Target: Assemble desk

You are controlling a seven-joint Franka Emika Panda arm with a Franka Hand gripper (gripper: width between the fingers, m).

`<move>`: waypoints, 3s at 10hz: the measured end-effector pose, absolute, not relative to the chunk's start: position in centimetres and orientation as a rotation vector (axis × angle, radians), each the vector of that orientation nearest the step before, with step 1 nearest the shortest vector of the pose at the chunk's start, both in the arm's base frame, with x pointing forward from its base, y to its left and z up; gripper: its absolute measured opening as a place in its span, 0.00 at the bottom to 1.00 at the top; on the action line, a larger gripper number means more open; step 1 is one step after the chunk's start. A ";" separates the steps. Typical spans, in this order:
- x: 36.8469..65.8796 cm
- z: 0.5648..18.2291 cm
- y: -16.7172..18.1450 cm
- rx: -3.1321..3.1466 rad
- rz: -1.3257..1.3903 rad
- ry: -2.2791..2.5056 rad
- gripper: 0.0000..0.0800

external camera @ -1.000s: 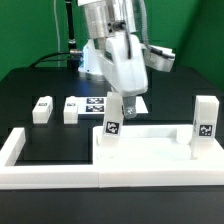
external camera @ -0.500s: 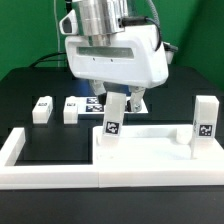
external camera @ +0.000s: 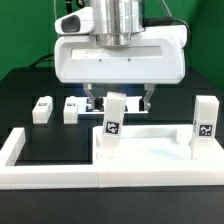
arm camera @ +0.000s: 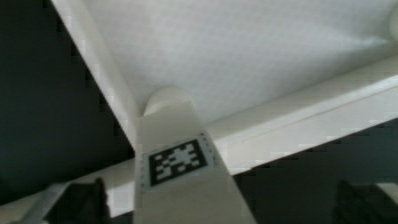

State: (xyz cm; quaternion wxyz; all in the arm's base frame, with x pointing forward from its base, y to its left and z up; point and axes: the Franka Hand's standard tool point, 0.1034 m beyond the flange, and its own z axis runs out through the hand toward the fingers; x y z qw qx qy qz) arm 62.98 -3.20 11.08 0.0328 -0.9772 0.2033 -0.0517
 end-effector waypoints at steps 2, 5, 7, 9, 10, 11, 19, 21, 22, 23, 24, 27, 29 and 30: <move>62.9 11.0 -3.9 -2.995 -0.155 0.703 0.39; 62.7 10.9 -4.1 -2.859 -0.135 1.100 0.38; 62.7 10.7 -3.9 -2.646 -0.107 1.504 0.37; 63.1 10.7 -3.1 -2.286 -0.028 1.929 0.37; 63.3 10.6 -3.0 -2.130 -0.010 2.071 0.37; 63.5 10.6 -3.0 -2.058 -0.007 2.128 0.37; 62.7 10.2 -3.4 -2.655 -0.099 1.395 0.81; 62.7 10.1 -3.4 -2.776 -0.117 1.155 0.81; 62.9 10.3 -3.6 -2.874 -0.148 0.957 0.81; 63.5 11.0 -3.7 -2.993 -0.216 0.693 0.81; 63.8 11.6 -4.0 -3.044 -0.220 0.499 0.81; 64.2 11.9 -4.6 -3.048 -0.223 0.468 0.80; 64.2 11.9 -4.6 -3.041 -0.222 0.498 0.56; 64.2 11.9 -4.6 -3.019 -0.220 0.585 0.56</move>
Offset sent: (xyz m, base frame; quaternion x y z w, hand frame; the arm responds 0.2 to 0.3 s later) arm 0.0000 0.0000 0.0000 0.0000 0.0000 0.1296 0.9916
